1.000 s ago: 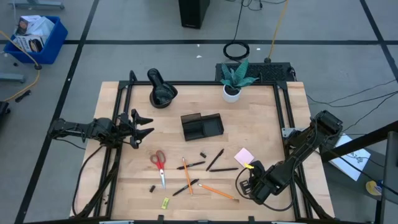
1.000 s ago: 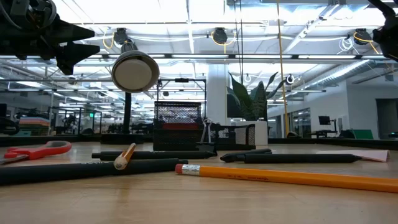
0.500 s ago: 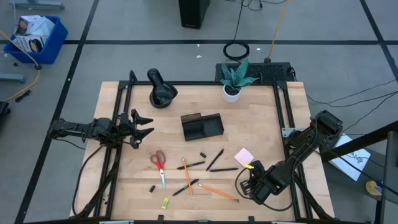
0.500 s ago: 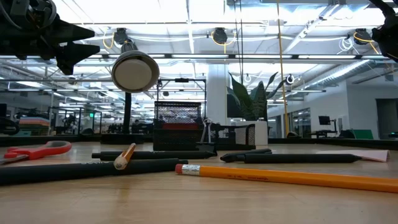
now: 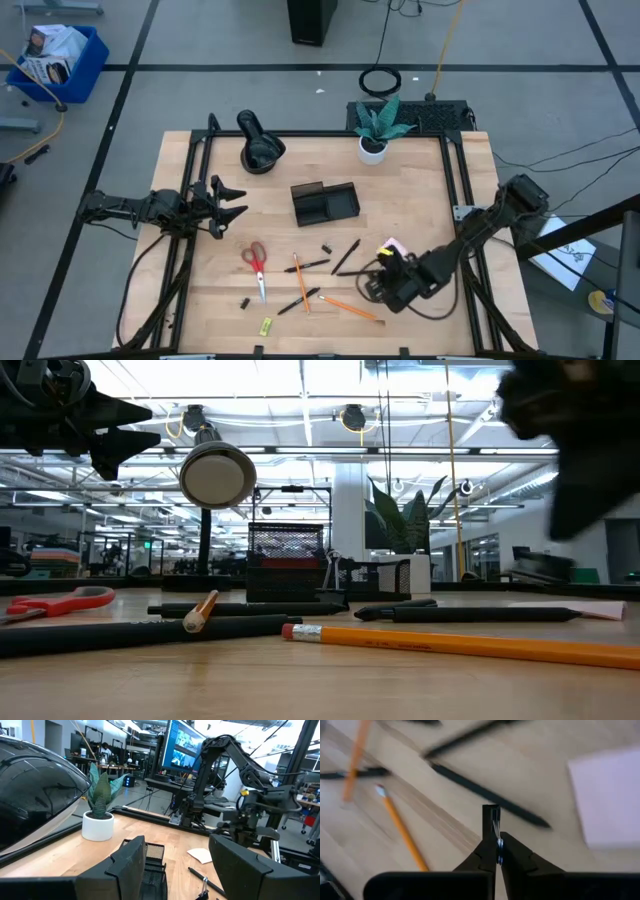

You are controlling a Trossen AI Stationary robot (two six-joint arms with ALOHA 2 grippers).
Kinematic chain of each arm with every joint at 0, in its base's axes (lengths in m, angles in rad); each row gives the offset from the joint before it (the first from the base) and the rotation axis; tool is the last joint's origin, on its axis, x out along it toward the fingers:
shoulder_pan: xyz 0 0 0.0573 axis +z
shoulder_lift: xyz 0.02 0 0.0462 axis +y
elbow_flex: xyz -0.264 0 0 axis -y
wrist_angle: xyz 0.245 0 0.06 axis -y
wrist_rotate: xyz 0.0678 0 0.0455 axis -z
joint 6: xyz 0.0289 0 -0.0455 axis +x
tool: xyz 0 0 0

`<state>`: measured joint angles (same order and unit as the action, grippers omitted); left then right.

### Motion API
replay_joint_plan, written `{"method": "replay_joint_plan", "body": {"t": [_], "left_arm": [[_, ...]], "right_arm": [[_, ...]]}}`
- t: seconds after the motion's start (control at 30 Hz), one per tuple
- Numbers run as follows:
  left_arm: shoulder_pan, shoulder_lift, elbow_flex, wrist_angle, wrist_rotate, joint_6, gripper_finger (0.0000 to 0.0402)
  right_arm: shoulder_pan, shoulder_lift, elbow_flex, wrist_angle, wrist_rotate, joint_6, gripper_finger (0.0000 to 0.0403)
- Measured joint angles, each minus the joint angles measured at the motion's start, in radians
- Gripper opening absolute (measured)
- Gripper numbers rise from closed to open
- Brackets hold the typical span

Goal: Pick and place office supplies into organizer
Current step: Put the black binder clip into the desk organizer

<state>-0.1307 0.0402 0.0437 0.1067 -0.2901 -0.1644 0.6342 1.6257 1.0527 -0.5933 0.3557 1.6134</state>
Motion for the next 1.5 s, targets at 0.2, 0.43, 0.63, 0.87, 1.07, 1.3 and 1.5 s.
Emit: {"method": "replay_joint_plan", "body": {"t": [0.2,0.43,0.63,0.87,1.07,1.3,1.5], "left_arm": [[0.000,0.000,0.000,0.000,0.000,0.000,0.0225],[0.000,0.000,0.000,0.000,0.000,0.000,0.0225],[0.000,0.000,0.000,0.000,0.000,0.000,0.0225],[0.000,0.000,0.000,0.000,0.000,0.000,0.0225],[0.000,0.000,0.000,0.000,0.000,0.000,0.0225],[0.000,0.000,0.000,0.000,0.000,0.000,0.0225],[0.000,0.000,0.000,0.000,0.001,0.000,0.0225]], "right_arm": [[-0.113,0.000,0.000,0.181,0.014,-0.254,0.0004],[-0.245,0.000,0.000,0.281,0.005,-0.489,0.0003],[-0.352,0.000,0.000,0.283,-0.019,-0.614,0.0003],[-0.469,0.000,0.000,0.366,-0.032,-0.732,0.0003],[-0.547,0.000,0.000,0.469,-0.099,-0.832,0.0004],[-0.616,0.025,0.000,0.478,-0.151,-0.849,0.0004],[-0.628,0.130,0.036,0.515,-0.229,-0.859,0.0004]]}}
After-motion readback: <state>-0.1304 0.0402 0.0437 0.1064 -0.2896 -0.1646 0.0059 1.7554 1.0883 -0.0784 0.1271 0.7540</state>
